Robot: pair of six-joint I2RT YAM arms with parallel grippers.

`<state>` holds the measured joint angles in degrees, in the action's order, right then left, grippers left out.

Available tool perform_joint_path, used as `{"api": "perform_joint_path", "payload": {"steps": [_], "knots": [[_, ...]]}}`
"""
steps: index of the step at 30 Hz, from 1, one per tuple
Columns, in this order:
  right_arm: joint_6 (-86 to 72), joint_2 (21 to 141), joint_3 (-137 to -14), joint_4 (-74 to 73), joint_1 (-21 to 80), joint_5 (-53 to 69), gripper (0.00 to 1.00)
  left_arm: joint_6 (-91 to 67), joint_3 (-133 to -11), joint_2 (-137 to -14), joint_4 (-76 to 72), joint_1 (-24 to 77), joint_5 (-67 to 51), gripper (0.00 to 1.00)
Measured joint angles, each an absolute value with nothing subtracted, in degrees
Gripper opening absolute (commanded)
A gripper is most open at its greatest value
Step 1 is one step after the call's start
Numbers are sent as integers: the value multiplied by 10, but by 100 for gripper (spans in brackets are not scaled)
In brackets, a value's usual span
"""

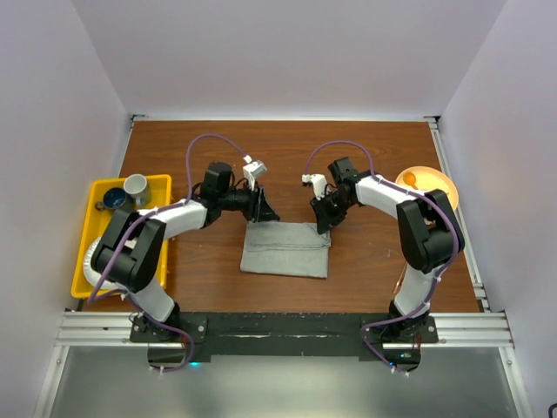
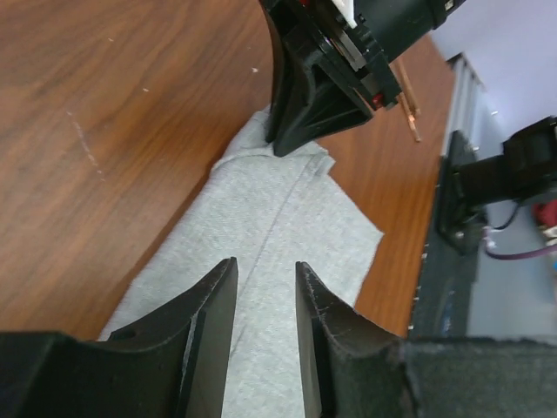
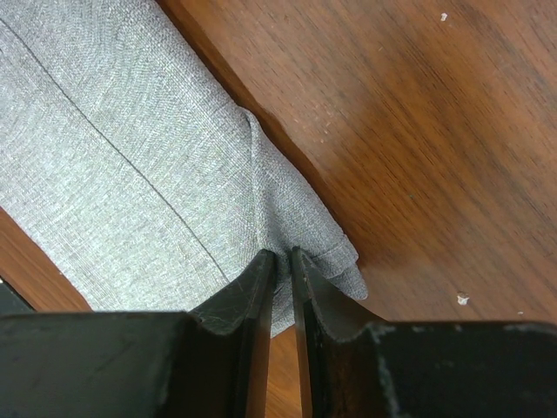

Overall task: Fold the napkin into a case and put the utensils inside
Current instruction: Smooth out the 2/3-rectangle-folded napkin at the center of the board.

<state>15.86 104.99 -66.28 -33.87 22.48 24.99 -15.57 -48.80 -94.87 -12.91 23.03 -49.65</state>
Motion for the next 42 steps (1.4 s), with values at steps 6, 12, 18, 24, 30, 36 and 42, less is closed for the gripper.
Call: {"api": "perform_joint_path", "payload": {"steps": [6, 12, 18, 24, 30, 36, 42], "knots": [[147, 1050, -660, -331, 225, 250, 20, -334, -444, -1001, -298, 231, -526, 35], [138, 1036, -637, -298, 225, 253, 17, -506, -439, -1084, -455, 258, -518, 22], [139, 1006, -598, -255, 225, 254, 14, -611, -463, -1135, -528, 308, -486, 12], [141, 970, -565, -243, 225, 250, 13, -670, -487, -1188, -567, 319, -458, 10], [126, 959, -558, -239, 225, 252, 13, -695, -504, -1214, -572, 327, -442, 9], [116, 967, -557, -234, 225, 252, 13, -699, -535, -1226, -567, 348, -430, 7], [115, 980, -564, -237, 225, 257, 17, -694, -561, -1252, -509, 364, -407, 1]]}}
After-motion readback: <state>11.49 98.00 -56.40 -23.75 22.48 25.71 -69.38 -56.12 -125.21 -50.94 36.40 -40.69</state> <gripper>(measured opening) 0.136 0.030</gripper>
